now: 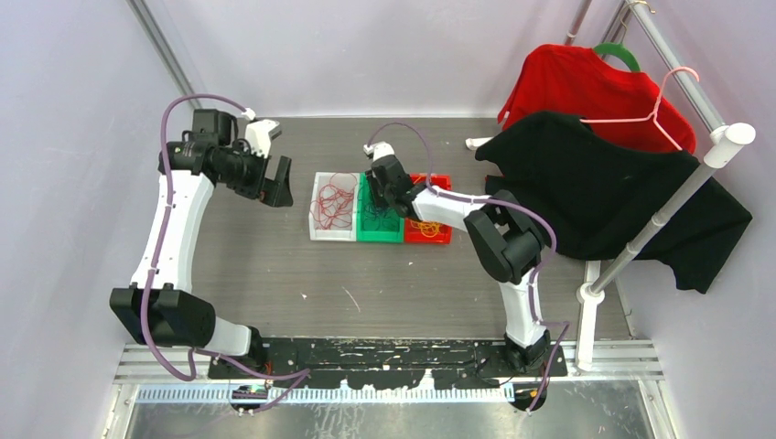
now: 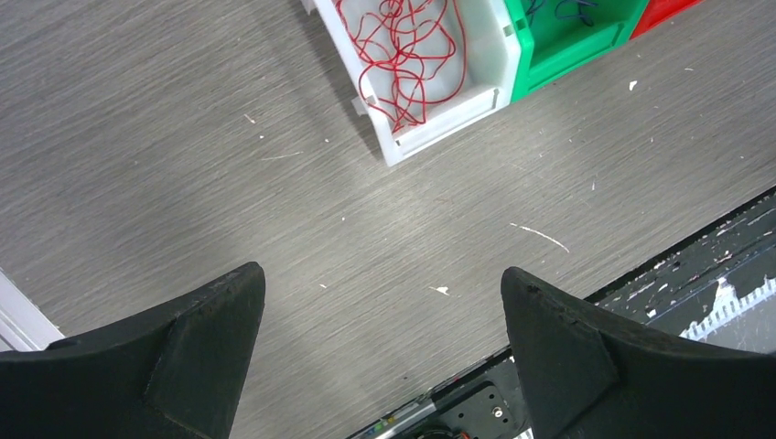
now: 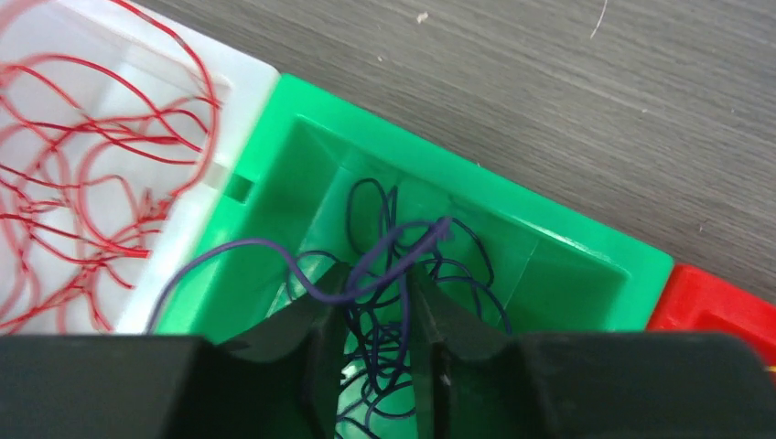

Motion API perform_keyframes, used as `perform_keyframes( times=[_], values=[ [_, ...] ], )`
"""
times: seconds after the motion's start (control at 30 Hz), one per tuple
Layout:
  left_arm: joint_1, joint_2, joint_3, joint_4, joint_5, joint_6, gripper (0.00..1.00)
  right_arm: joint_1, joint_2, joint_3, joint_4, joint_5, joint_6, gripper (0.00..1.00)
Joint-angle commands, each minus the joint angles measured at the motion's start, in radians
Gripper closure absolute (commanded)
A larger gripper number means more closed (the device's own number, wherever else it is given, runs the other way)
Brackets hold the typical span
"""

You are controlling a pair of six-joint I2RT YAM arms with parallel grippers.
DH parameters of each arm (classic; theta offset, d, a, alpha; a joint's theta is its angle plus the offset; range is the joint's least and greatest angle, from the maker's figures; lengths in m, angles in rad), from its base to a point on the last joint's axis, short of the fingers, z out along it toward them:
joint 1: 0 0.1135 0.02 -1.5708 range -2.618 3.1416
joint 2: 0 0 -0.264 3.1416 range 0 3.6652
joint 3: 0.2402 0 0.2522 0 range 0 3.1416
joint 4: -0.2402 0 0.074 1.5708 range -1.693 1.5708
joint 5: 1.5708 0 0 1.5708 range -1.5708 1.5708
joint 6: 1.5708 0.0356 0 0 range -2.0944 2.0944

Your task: Untangle the cables

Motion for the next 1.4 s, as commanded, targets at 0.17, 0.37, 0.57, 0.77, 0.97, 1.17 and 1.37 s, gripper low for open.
perform_keyframes(
  times=[0.17, 0.37, 0.57, 0.77, 0.97, 1.17, 1.37],
  values=[
    [0.015, -0.068, -0.095, 0.085, -0.074, 0.006, 0.0, 0.02, -0.034, 0.013, 0.029, 0.071, 0.02, 0.35],
    [0.015, -0.125, -0.075, 0.021, -0.086, 0.031, 0.0, 0.034, -0.106, 0.024, -0.035, 0.04, 0.045, 0.0],
    [0.015, -0.195, -0.122, 0.026, -0.117, 0.029, 0.0, 0.051, -0.209, 0.032, -0.069, 0.021, 0.008, 0.0],
    [0.017, -0.198, -0.11, -0.008, -0.136, 0.038, 0.0, 0.053, -0.324, 0.016, -0.109, 0.029, 0.008, 0.0],
    [0.018, -0.197, -0.091, 0.02, -0.133, -0.014, 0.0, 0.052, -0.46, -0.061, -0.135, 0.106, 0.012, 0.0],
    [0.018, -0.174, -0.09, 0.059, -0.109, -0.04, 0.0, 0.053, -0.637, -0.178, -0.179, 0.237, 0.034, 0.0],
    [0.025, -0.197, -0.172, 0.176, -0.066, -0.063, 0.0, 0.041, -0.885, -0.402, -0.192, 0.444, 0.029, 0.0]
  ],
)
